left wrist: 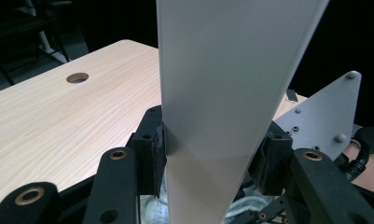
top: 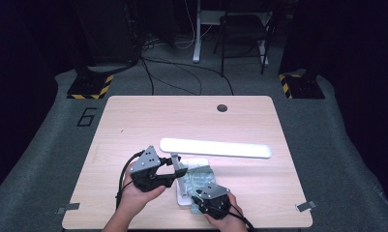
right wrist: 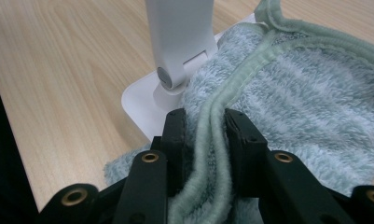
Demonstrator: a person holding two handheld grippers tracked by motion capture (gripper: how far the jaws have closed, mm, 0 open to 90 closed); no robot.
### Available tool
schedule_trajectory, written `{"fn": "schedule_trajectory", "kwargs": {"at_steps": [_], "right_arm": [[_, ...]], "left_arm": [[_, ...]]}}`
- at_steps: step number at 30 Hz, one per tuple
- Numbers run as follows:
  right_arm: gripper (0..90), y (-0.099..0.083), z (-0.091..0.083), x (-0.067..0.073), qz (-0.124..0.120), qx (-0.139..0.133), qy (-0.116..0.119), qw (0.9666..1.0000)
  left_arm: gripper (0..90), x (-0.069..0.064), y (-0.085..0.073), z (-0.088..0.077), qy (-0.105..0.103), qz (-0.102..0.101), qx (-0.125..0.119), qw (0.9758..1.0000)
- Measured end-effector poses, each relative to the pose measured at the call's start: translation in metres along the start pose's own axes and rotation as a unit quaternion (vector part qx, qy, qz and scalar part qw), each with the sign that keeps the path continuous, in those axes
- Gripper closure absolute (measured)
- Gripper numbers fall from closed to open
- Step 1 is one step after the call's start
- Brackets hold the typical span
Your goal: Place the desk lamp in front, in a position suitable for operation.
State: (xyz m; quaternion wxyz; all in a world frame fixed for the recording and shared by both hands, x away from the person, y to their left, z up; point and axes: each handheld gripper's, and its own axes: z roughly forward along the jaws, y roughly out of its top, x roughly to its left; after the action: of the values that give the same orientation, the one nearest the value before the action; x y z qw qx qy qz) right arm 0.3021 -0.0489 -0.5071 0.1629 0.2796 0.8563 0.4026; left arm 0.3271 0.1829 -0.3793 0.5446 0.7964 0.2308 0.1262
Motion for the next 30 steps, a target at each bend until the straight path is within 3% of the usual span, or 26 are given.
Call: {"fn": "schedule_trajectory", "kwargs": {"at_steps": [3,5,6,17,30], "right_arm": [[71.3,0.002,0.003,-0.002,-0.001,0.0,-0.004,1.0],[71.7,0.004,0.006,-0.004,0.016,-0.001,-0.007,0.9998],[71.7,0.005,0.008,-0.006,0.01,-0.002,-0.009,0.9999],[71.6,0.016,0.026,-0.025,0.053,-0.005,-0.014,0.9985],[71.3,0.029,0.045,-0.051,0.059,-0.013,-0.023,0.9979]], "left_arm": [[53.8,0.001,0.0,0.0,-0.004,0.003,0.001,1.0],[53.8,0.001,0.0,0.0,-0.003,0.0,-0.001,1.0],[53.8,0.001,-0.001,0.0,-0.003,0.0,-0.002,1.0],[53.6,0.002,-0.002,0.0,-0.005,-0.003,-0.008,0.9999],[53.6,0.002,-0.003,0.0,-0.005,-0.007,-0.01,0.9999]]}}
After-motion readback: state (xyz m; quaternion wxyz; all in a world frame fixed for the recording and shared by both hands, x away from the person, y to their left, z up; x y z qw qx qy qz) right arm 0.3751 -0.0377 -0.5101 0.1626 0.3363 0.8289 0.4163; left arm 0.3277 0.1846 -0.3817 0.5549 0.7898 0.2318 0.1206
